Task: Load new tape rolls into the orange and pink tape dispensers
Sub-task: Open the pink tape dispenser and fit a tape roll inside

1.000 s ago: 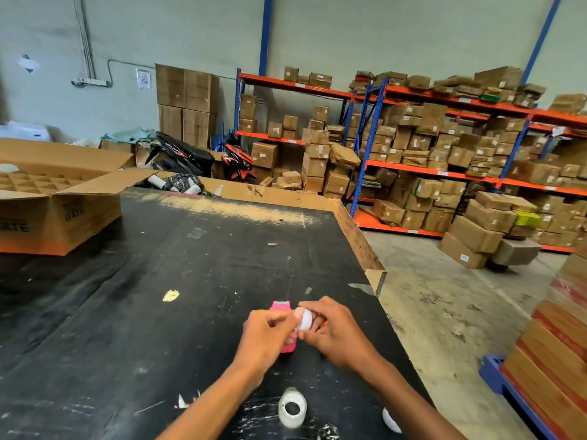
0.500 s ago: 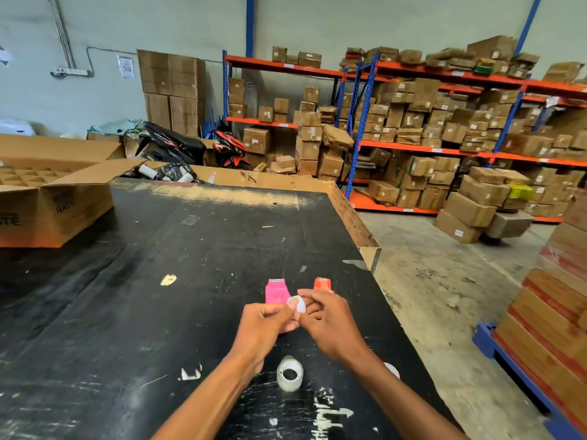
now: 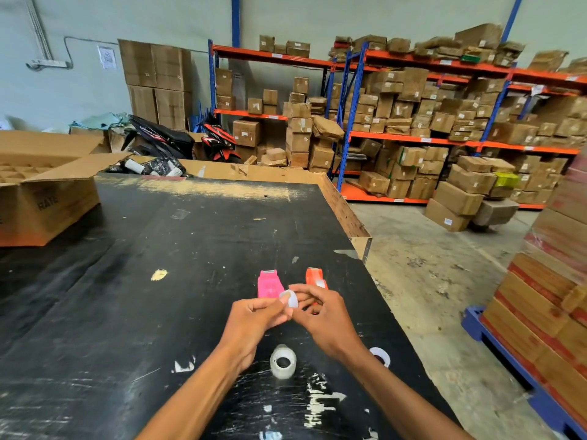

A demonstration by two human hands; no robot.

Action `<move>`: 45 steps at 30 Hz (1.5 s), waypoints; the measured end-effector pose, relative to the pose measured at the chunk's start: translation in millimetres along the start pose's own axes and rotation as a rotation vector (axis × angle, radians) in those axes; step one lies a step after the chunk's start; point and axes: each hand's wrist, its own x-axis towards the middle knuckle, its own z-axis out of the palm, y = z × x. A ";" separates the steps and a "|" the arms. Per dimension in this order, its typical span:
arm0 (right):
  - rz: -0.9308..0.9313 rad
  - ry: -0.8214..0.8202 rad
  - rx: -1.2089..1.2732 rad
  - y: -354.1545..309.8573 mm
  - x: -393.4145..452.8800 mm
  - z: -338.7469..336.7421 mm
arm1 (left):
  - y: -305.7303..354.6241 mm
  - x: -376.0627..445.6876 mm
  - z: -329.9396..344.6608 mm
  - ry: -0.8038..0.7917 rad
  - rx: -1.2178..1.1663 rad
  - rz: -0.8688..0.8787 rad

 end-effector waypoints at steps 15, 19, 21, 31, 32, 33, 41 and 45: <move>0.044 -0.477 -0.702 0.6 -4.5 -26.3 | 15.0 -2.9 -29.3 -0.021 0.051 -0.072; 0.005 -0.706 -0.968 2.3 -15.4 -23.0 | 12.8 -9.5 -32.3 -0.042 0.053 -0.089; 0.004 -0.738 -0.989 0.5 -17.0 -19.8 | 11.1 -12.7 -33.7 -0.036 0.027 -0.109; 0.054 -0.615 -0.880 -23.1 -6.0 -5.4 | 9.7 -26.6 -48.4 0.038 0.092 -0.081; 0.026 -0.604 -0.940 -21.6 -7.2 3.0 | 9.3 -27.6 -50.3 0.044 0.082 -0.079; -0.005 -0.603 -0.998 -19.2 -8.7 12.2 | 8.5 -28.6 -52.7 0.048 0.063 -0.078; 0.025 -0.521 -0.654 -7.0 1.8 14.7 | 8.6 -36.9 -65.5 0.050 0.007 -0.081; 0.067 -0.429 -0.191 -19.4 4.7 3.5 | 10.0 -38.2 -66.1 0.055 -0.025 -0.059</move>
